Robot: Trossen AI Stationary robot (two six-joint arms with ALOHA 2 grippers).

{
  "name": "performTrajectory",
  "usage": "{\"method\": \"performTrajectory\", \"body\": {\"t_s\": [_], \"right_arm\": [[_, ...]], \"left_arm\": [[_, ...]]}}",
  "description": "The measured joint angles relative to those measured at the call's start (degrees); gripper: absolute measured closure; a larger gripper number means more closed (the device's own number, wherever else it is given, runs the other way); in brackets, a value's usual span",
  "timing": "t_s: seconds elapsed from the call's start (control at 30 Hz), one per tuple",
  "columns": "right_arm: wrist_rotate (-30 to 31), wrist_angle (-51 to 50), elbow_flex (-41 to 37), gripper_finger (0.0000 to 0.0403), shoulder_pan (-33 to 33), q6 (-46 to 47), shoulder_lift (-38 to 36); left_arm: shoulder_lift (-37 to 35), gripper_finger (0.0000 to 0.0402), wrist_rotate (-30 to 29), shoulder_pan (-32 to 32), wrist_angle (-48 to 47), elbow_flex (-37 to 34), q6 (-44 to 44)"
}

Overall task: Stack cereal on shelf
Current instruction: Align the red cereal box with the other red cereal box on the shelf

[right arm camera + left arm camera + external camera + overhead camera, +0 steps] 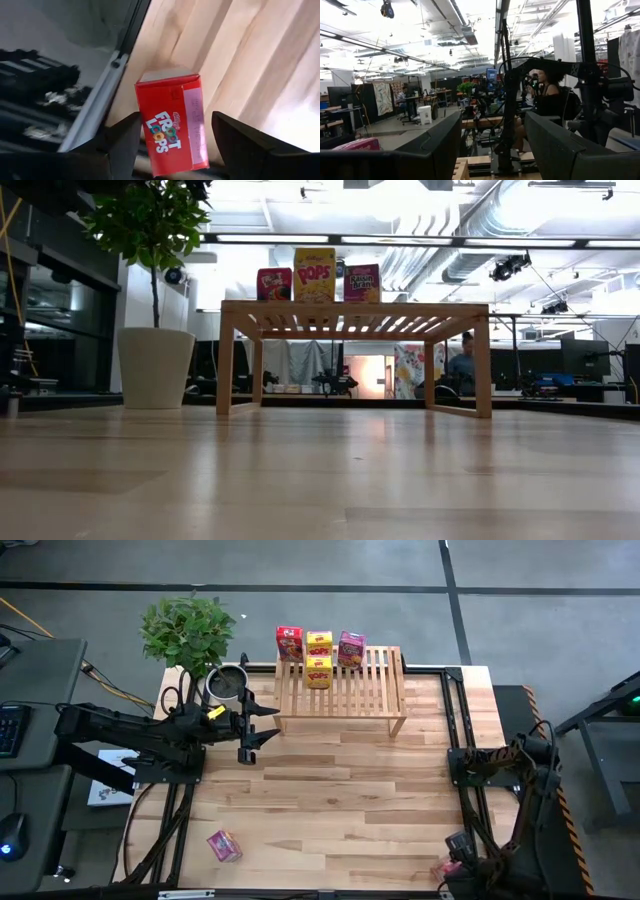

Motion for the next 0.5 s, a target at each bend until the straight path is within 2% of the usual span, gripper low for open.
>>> {"method": "performTrajectory", "body": {"t_s": [0.07,0.5], "right_arm": [[2.15,0.07,0.12,0.0167,0.03,-0.9,-0.07],[1.22,-0.03,-0.02,0.0167,-0.39,-2.48,-0.73]], "left_arm": [[0.0,0.0194,0.0,0.0,0.0,0.0,-0.01],[0.0,0.0194,0.0,0.0,-0.2,0.0,-0.99]]}}
